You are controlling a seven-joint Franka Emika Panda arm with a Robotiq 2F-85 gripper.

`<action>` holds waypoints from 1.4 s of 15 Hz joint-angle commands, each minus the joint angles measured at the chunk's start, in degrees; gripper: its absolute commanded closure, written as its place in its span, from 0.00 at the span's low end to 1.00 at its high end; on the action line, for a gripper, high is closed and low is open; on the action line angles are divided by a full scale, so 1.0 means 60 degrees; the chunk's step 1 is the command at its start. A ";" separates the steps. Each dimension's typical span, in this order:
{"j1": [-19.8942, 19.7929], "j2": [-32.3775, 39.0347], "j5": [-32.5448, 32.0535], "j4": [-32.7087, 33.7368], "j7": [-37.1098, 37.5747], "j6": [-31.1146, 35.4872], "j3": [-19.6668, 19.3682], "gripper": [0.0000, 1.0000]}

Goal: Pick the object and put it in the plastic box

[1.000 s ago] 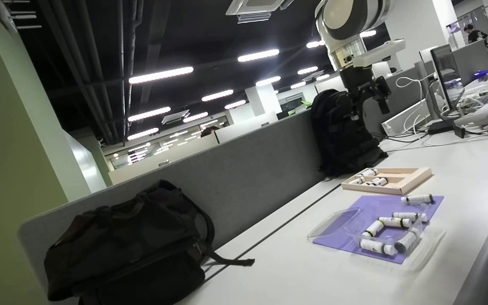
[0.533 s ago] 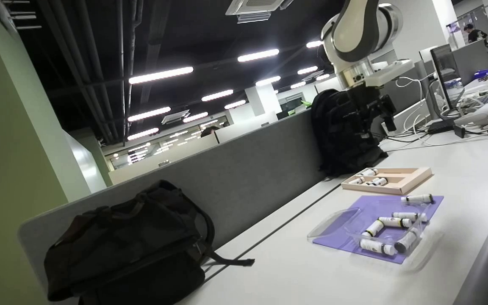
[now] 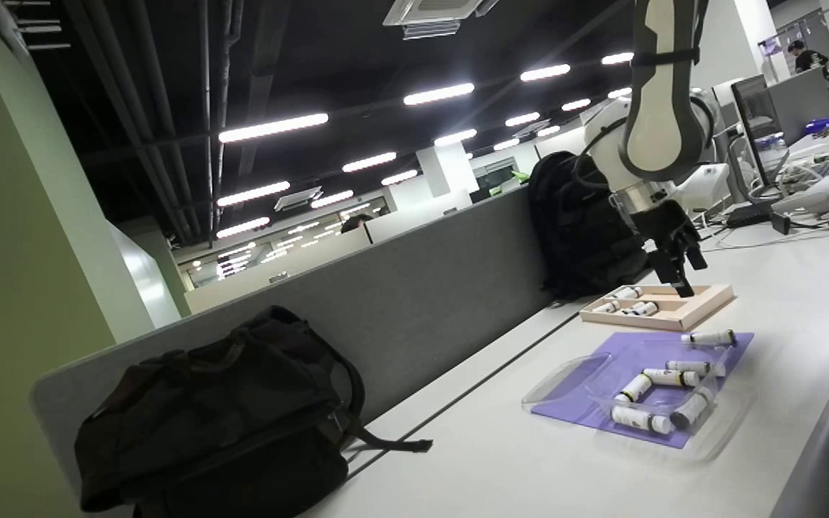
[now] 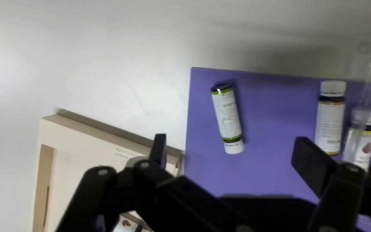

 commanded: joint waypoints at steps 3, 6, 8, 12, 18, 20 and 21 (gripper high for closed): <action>0.0252 0.0332 0.0115 0.0168 -0.0160 0.0046 -0.0317 0.00; 0.0336 0.0225 0.0156 0.0120 -0.0148 0.0041 -0.0288 0.00; 0.0220 0.0458 0.0310 0.0111 -0.0450 0.0355 -0.0240 0.00; 0.0084 0.1324 0.0115 0.0057 -0.1227 0.2201 -0.0417 0.00; -0.0779 0.2734 0.1182 0.0260 -0.2777 0.3932 0.0465 0.00; -0.0898 0.3059 0.1356 0.0412 -0.2868 0.3932 0.0560 0.25; -0.0907 0.3158 0.1466 0.0483 -0.2813 0.3844 0.0543 0.25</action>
